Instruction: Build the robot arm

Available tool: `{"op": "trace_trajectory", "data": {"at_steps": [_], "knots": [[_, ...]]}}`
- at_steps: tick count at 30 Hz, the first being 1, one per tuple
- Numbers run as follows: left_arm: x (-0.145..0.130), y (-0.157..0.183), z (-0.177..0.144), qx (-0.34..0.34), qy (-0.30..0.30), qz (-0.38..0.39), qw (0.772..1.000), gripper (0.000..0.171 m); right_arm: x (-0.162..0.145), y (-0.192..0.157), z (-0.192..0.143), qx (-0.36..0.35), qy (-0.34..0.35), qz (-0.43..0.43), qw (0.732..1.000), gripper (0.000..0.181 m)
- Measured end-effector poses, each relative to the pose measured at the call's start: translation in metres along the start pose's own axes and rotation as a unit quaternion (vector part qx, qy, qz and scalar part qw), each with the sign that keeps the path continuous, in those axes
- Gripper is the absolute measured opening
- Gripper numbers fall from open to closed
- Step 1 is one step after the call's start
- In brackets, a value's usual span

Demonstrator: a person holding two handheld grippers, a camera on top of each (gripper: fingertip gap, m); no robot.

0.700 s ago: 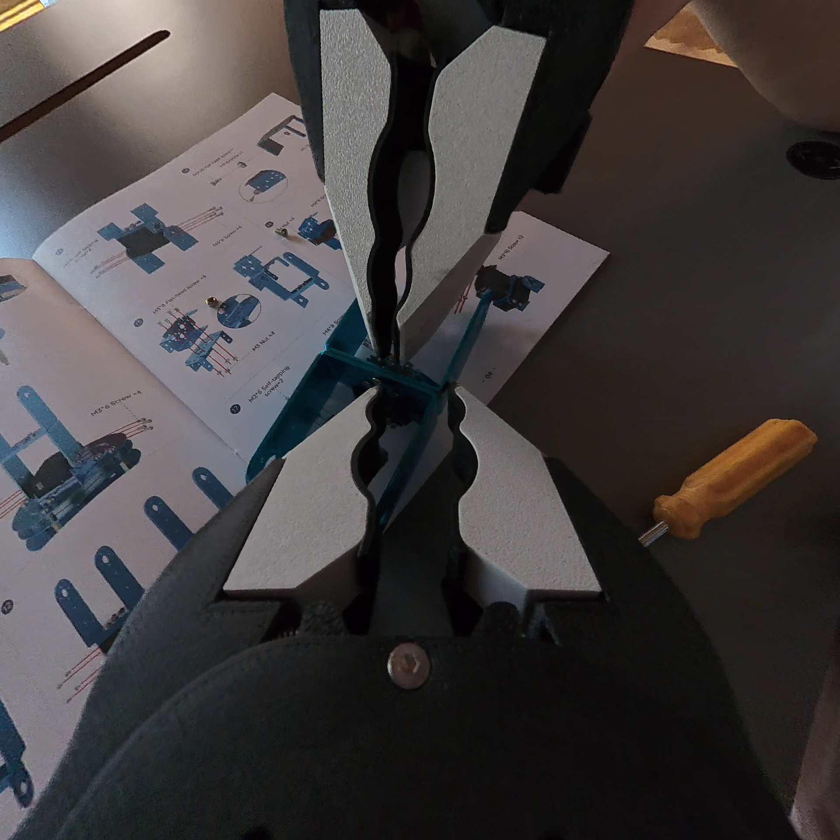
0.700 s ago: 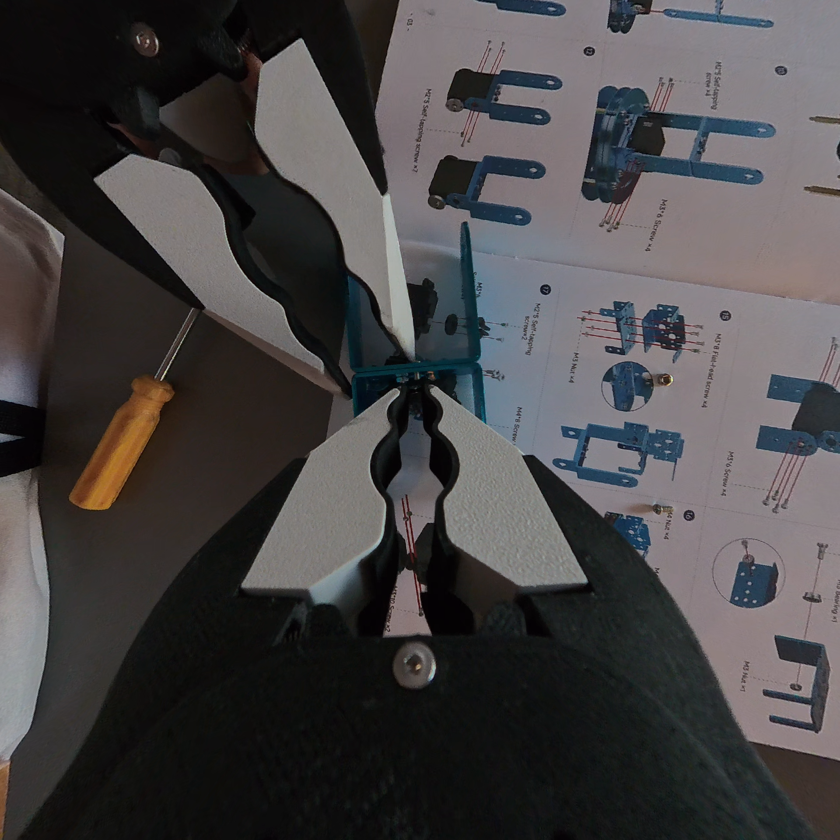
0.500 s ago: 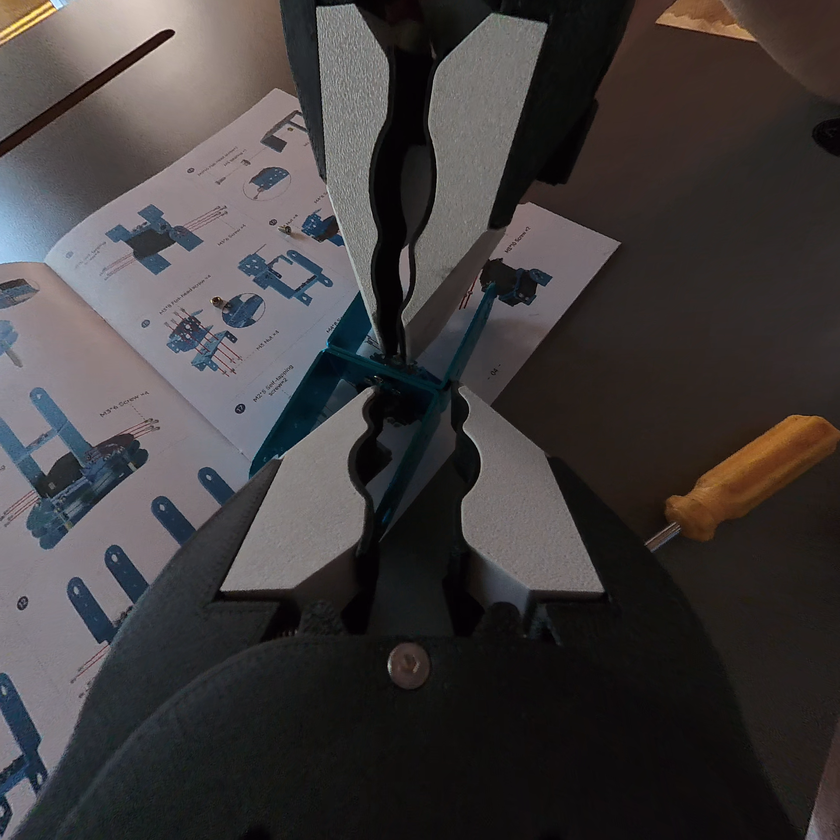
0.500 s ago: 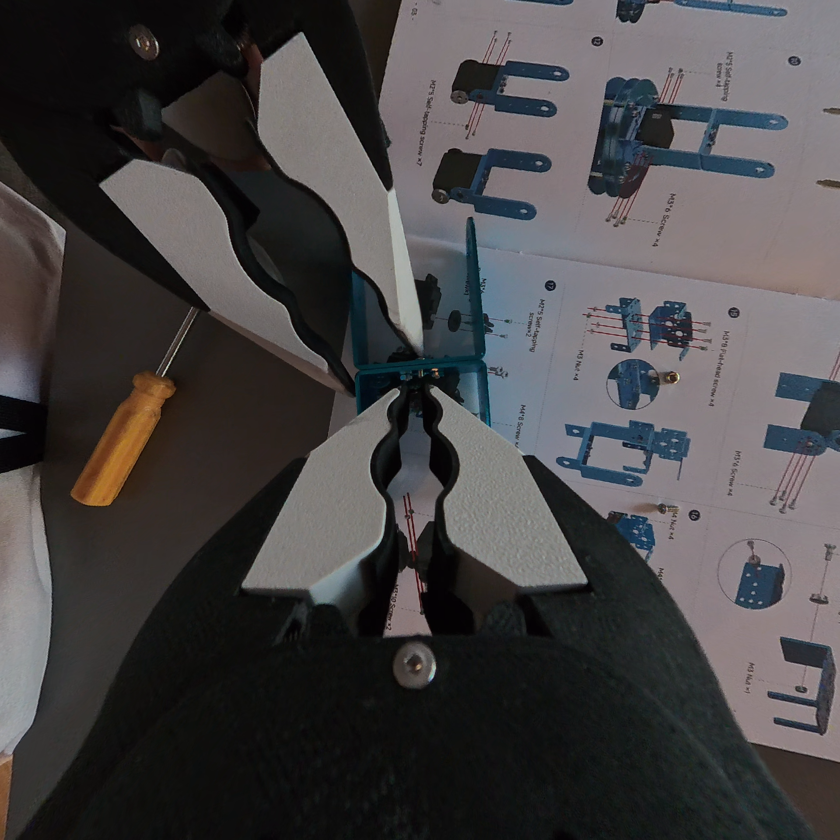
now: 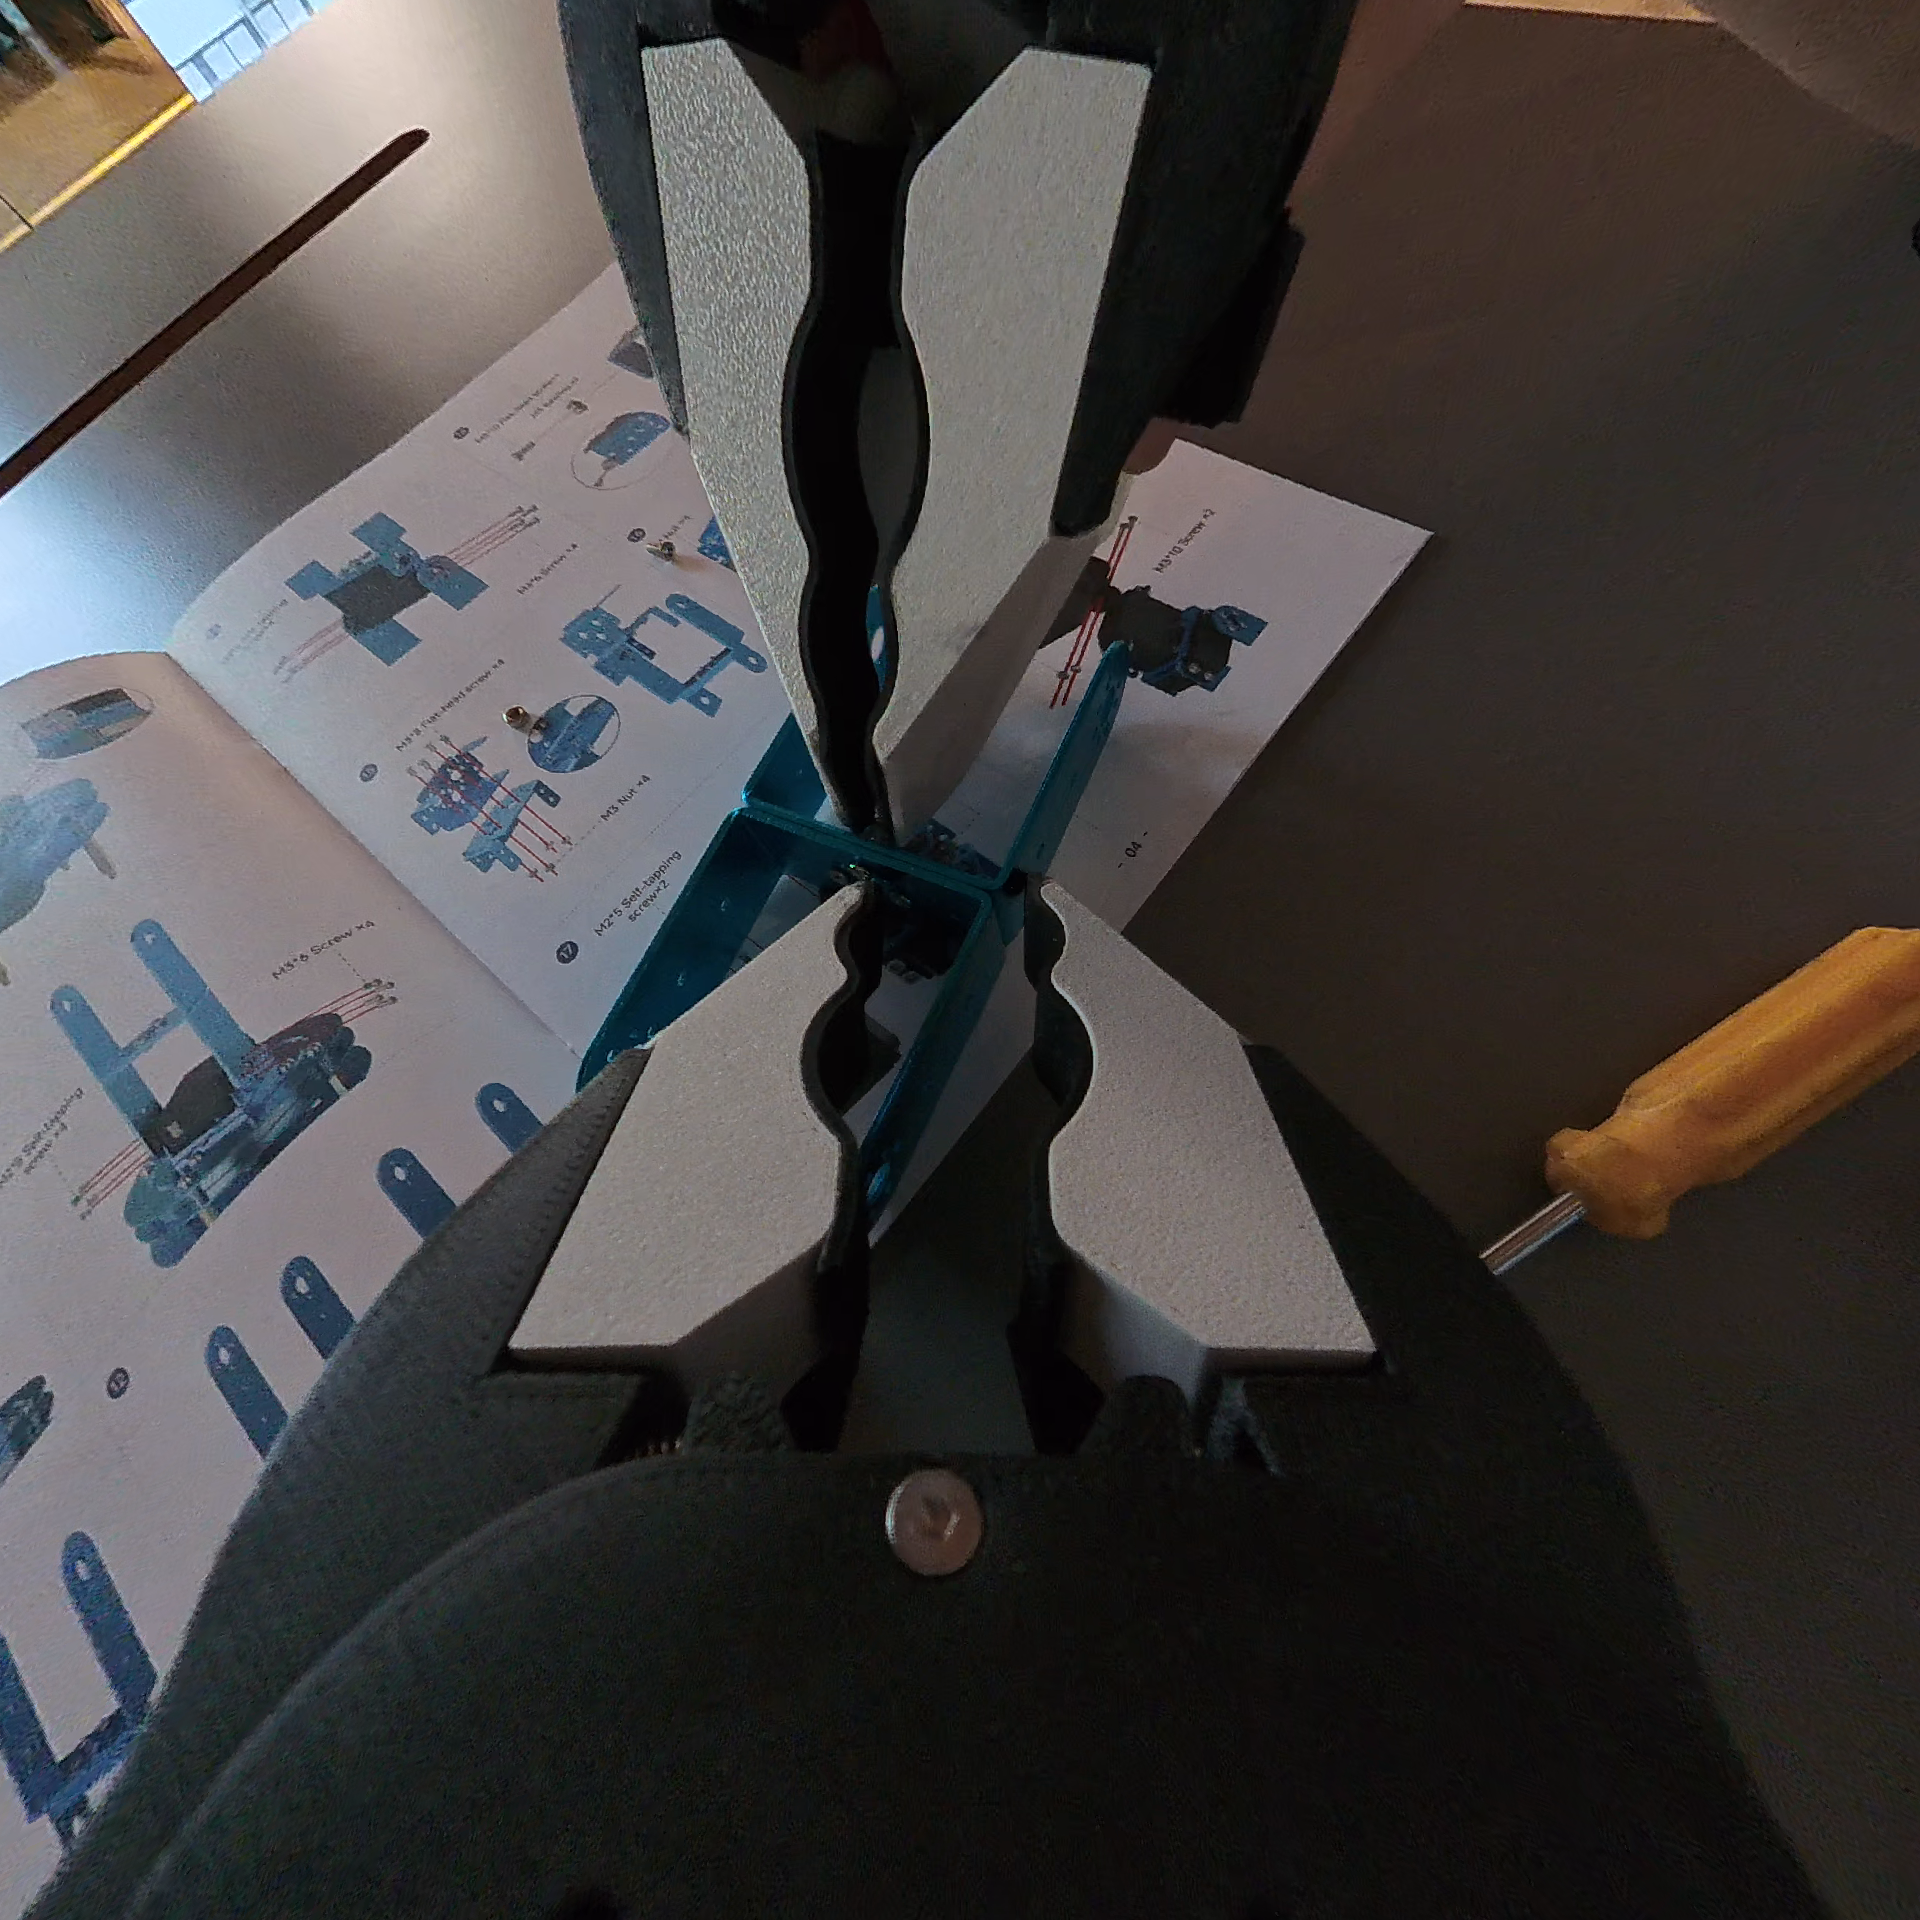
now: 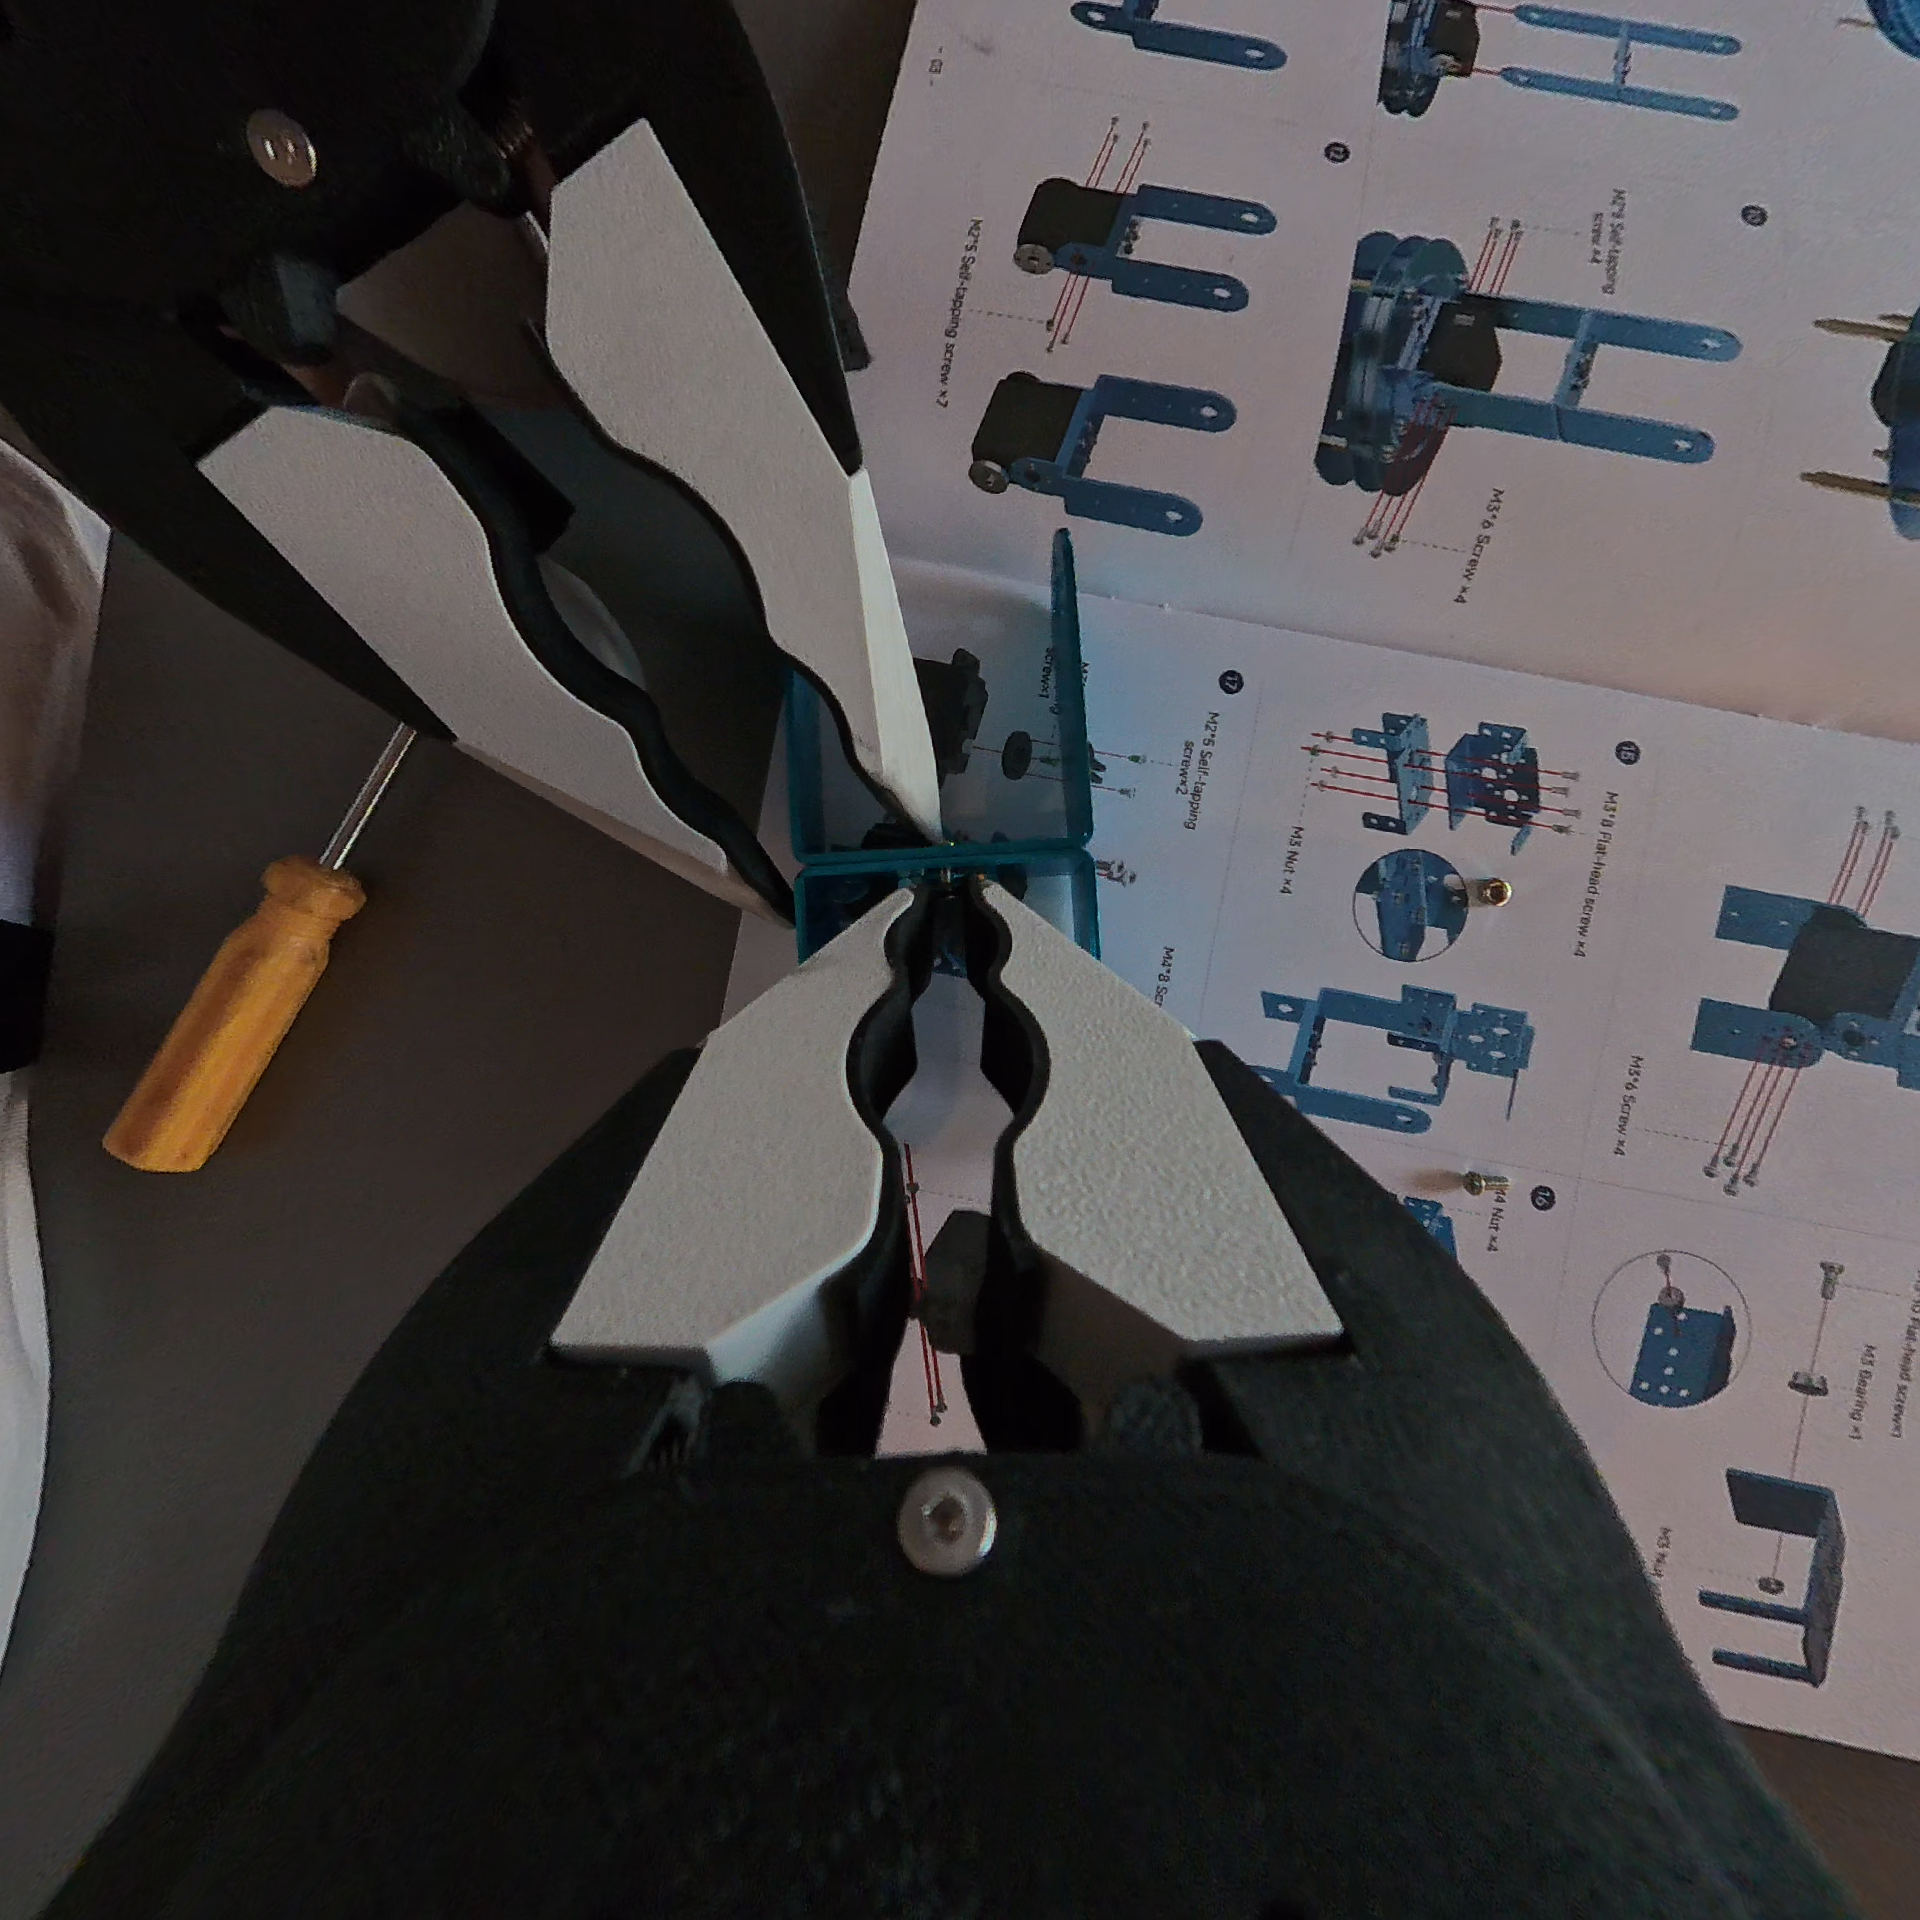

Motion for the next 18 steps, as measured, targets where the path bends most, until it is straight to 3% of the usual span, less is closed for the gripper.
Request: {"op": "trace_trajectory", "data": {"at_steps": [18], "knots": [[-0.0004,0.0015,0.0023,0.006,-0.006,0.015,1.000,0.027,0.0025,-0.0027,0.0000,-0.037,-0.025,-0.025,0.999,0.005]]}}
Point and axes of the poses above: each gripper's, where its closed fingertips meet, z out along the fingers, x out of its top, y = z × x across the jaws, the point moved 5 cm from there along -z, back along the fingers, and after that the axes turned 1 degree about z, right-handed, at the moved point
